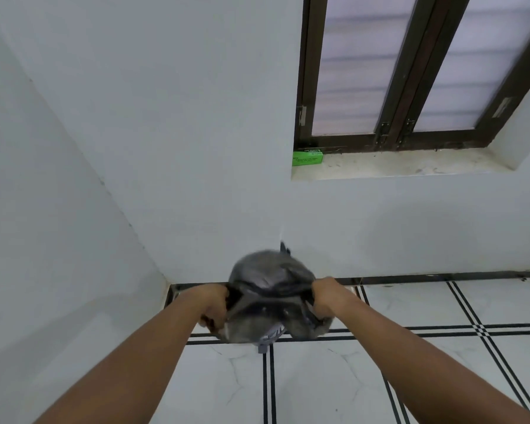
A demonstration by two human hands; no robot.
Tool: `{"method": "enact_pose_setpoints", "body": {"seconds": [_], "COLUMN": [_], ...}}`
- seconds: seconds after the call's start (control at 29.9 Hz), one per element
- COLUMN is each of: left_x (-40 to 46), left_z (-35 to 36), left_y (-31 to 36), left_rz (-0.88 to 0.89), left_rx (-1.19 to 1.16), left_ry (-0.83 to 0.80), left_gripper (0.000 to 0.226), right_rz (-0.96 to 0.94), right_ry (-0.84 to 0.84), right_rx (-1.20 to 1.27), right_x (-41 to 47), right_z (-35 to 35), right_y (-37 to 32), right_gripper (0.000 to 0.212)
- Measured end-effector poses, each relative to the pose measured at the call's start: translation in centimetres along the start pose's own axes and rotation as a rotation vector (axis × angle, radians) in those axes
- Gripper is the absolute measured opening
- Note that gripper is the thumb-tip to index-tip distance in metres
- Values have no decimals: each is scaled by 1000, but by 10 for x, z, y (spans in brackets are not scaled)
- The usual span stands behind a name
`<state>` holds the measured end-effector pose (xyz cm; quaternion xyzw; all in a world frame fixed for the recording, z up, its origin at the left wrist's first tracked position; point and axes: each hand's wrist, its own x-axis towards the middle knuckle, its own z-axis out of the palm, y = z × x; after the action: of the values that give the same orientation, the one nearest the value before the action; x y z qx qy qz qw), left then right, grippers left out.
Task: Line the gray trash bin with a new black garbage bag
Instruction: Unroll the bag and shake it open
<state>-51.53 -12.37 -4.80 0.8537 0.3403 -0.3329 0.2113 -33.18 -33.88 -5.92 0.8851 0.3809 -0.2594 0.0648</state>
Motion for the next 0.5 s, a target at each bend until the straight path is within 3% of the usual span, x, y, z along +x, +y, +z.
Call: {"method": "enact_pose_setpoints", "body": {"seconds": [0.03,0.07,0.1,0.2,0.27,0.33,0.5], "left_x": [-2,-3,-1,5,3,2,4], "left_z": [3,5,6,3,0,4,15], "left_y": [1,3,4,8,11,9,-18], "left_rz": [-31,-29,-7,-25,-52,-21,21], "left_rx": [-27,-50,-50,-199,-216,-160,-73], "left_ry": [-101,-59,84,665,884,948,846], "left_gripper": [56,49,49,90,97,95,98], "right_rz": [28,37,21,-42,-41,-20,70], "right_ry": [-77,-52,46,457,632,660,553], "right_rx": [-6,24,96,238,176,131,-58], "right_x": [0,2,6,8,7,5,11], "right_z": [1,2,1,-9,-15,-17,-3], "right_y": [0,1,2,4,1,-6,-17], "right_gripper": [12,11,14,34,32,28,20]}}
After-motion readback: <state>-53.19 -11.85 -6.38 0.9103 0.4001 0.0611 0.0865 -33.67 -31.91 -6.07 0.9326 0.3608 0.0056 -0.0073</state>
